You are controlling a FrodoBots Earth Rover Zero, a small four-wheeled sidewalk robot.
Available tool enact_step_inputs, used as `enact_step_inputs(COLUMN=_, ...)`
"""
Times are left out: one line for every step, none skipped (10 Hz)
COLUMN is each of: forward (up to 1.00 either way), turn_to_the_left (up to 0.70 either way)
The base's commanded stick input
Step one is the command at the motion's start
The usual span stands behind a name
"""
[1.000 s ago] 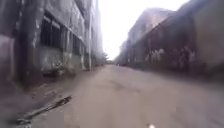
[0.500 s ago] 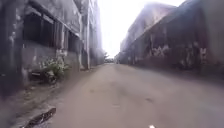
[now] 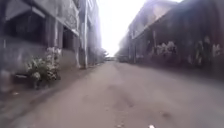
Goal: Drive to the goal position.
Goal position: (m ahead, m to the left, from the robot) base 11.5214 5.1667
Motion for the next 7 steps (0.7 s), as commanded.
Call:
enact_step_inputs(forward=1.00, turn_to_the_left=0.00)
enact_step_inputs(forward=1.00, turn_to_the_left=0.00)
enact_step_inputs(forward=1.00, turn_to_the_left=0.00)
enact_step_inputs(forward=1.00, turn_to_the_left=0.00)
enact_step_inputs(forward=1.00, turn_to_the_left=0.00)
enact_step_inputs(forward=1.00, turn_to_the_left=0.00)
enact_step_inputs(forward=1.00, turn_to_the_left=0.00)
